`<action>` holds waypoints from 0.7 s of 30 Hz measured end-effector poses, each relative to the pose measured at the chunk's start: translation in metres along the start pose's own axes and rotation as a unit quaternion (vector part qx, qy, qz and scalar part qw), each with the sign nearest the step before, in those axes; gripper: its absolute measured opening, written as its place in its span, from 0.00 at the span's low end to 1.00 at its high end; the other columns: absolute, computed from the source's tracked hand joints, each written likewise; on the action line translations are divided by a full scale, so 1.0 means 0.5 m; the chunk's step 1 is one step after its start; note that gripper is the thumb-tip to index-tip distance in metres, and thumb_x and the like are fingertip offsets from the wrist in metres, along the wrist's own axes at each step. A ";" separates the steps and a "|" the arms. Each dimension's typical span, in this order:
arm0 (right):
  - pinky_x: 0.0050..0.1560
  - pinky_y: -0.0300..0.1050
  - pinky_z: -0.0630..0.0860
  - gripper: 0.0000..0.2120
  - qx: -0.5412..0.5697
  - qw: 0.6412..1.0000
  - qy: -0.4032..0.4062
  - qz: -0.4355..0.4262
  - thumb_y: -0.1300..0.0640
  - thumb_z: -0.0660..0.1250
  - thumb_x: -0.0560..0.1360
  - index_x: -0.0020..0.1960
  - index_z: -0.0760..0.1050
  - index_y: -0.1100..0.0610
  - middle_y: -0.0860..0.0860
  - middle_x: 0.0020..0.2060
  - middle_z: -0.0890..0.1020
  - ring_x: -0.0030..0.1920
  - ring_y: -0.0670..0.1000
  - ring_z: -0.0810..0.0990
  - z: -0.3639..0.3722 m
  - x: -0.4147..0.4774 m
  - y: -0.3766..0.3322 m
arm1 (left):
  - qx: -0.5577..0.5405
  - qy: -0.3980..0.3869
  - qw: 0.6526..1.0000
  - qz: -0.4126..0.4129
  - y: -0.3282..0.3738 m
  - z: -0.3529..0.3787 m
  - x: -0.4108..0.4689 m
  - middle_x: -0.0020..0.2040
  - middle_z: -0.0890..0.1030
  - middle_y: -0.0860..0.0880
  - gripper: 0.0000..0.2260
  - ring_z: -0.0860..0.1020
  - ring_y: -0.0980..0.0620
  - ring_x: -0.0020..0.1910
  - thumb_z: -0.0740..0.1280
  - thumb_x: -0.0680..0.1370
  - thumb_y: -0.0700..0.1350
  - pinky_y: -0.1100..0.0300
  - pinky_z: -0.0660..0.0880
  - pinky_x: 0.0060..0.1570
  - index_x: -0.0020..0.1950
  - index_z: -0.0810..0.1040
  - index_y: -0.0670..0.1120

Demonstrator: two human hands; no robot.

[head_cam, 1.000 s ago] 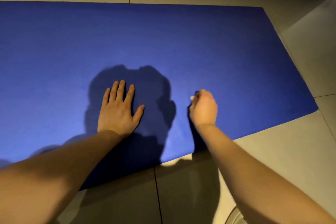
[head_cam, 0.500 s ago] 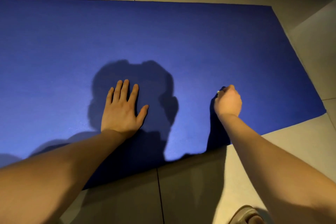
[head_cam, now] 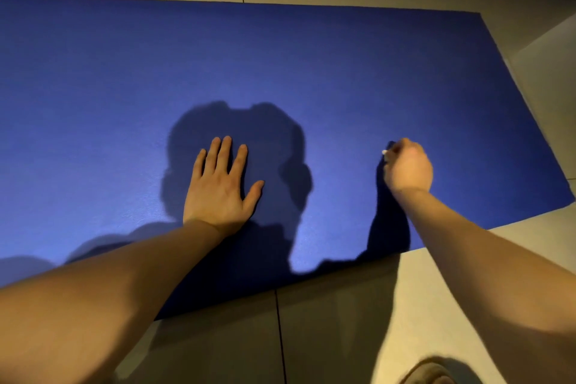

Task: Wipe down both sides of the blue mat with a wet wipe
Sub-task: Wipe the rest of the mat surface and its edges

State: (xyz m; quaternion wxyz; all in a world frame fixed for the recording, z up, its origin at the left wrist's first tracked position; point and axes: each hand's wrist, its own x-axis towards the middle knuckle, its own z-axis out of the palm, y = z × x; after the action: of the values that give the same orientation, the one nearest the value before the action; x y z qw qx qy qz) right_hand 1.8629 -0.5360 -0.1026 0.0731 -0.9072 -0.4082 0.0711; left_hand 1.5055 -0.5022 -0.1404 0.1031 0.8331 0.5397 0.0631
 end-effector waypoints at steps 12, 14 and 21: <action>0.45 0.53 0.74 0.07 0.086 0.971 -0.091 -0.204 0.60 0.63 0.80 0.44 0.72 0.60 0.59 0.49 0.79 0.48 0.63 0.78 0.052 -0.100 -0.218 | 0.015 -0.007 1.000 0.000 0.003 -0.001 0.003 0.82 0.56 0.41 0.35 0.50 0.42 0.82 0.48 0.82 0.67 0.44 0.48 0.79 0.82 0.57 0.47; 0.47 0.53 0.75 0.07 0.042 0.976 -0.076 -0.201 0.57 0.65 0.80 0.49 0.76 0.61 0.59 0.51 0.80 0.50 0.64 0.78 0.036 -0.057 -0.168 | 0.016 -0.011 1.000 0.001 0.000 -0.001 0.002 0.82 0.55 0.42 0.35 0.49 0.42 0.82 0.47 0.82 0.67 0.44 0.48 0.79 0.82 0.56 0.47; 0.38 0.50 0.69 0.10 -0.103 0.991 -0.080 -0.001 0.53 0.66 0.81 0.50 0.70 0.60 0.59 0.49 0.79 0.42 0.60 0.74 -0.013 0.053 -0.079 | 0.020 -0.022 1.000 0.005 0.004 -0.005 0.002 0.83 0.53 0.43 0.35 0.48 0.43 0.82 0.46 0.82 0.67 0.44 0.47 0.80 0.83 0.53 0.48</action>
State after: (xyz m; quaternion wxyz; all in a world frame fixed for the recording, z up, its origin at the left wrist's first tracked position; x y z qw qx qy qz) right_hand 1.8528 -0.4905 -0.0906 -0.0534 -0.9008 -0.4189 0.1010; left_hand 1.5071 -0.5018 -0.1377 0.0980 0.8387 0.5345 0.0345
